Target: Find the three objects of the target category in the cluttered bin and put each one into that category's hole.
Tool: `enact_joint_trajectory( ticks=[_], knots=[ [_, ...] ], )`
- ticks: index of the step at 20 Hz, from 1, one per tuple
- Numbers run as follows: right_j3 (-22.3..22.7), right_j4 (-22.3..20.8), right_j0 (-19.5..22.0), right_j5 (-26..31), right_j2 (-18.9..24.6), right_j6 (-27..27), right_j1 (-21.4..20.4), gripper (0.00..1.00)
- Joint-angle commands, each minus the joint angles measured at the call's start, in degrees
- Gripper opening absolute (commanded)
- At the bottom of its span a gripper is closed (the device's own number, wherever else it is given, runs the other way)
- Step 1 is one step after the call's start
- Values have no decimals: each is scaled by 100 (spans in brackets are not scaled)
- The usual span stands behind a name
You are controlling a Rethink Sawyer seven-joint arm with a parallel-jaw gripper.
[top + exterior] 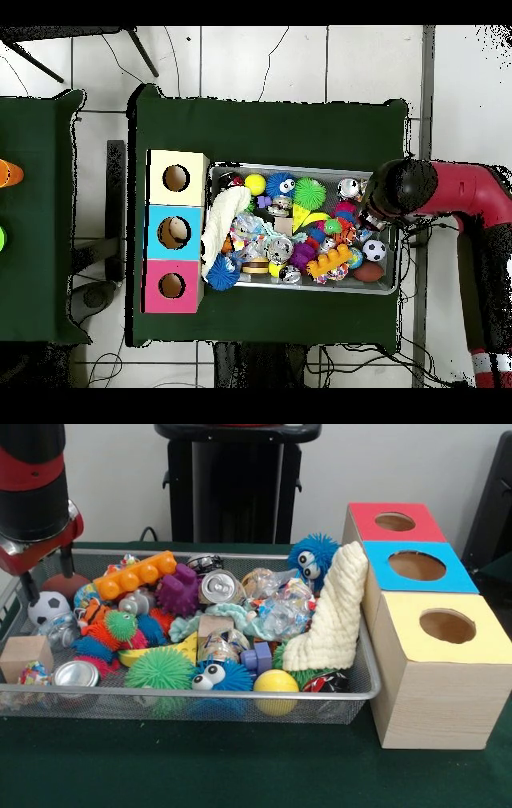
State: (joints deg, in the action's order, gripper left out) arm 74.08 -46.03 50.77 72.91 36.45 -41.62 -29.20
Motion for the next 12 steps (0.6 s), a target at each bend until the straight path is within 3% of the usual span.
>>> enact_joint_trajectory(
  ticks=[1,12],
  knots=[
    [300,-162,189,-389,179,1844,499,100],
    [716,-119,538,-399,443,2562,628,100]
  ],
)
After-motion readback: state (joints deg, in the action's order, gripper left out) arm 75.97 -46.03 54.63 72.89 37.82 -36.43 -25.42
